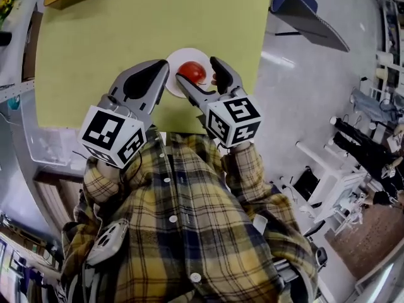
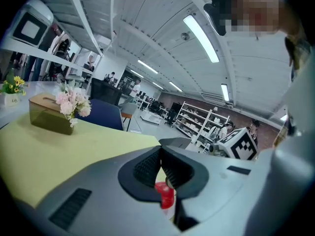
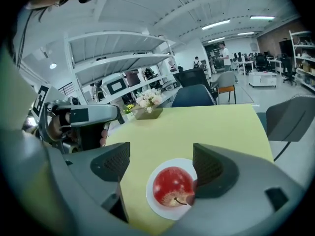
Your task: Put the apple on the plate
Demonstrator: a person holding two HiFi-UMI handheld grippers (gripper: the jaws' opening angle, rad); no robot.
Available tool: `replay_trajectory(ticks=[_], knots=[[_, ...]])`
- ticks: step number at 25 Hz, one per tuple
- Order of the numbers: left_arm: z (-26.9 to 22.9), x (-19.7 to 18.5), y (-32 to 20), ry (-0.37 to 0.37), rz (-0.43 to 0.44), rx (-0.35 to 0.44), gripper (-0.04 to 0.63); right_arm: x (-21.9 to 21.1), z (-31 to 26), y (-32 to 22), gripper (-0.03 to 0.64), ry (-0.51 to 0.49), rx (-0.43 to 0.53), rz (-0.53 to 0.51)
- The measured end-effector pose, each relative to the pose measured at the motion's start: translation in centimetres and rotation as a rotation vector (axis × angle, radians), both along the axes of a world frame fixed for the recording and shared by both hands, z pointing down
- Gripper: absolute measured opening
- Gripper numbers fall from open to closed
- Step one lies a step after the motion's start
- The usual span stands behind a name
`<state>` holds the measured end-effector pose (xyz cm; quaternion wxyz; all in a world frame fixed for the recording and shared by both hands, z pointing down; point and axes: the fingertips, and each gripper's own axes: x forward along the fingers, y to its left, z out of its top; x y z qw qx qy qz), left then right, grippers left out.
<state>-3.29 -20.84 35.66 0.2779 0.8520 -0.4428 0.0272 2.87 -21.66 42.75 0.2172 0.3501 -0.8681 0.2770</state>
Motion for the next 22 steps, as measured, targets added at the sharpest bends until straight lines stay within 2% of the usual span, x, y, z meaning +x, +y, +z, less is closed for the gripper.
replay_trajectory(ticks=[5, 13, 18, 22], knots=[[-4.2, 1.0, 0.0, 0.001, 0.004, 0.075, 0.008, 0.9, -5.7, 0.3, 0.38, -0.094, 0.064, 0.013], [-10.5, 2.0, 1.1, 0.053, 0.047, 0.165, 0.008, -0.3, -15.7, 2.2, 0.379, -0.253, 0.185, -0.015], [-14.2, 2.7, 2.1, 0.119, 0.072, 0.215, 0.008, 0.1, -20.1, 3.6, 0.368, -0.274, 0.271, -0.019], [-15.8, 2.8, 2.9, 0.128, 0.095, 0.248, 0.008, 0.8, -21.8, 4.6, 0.362, -0.286, 0.318, 0.008]])
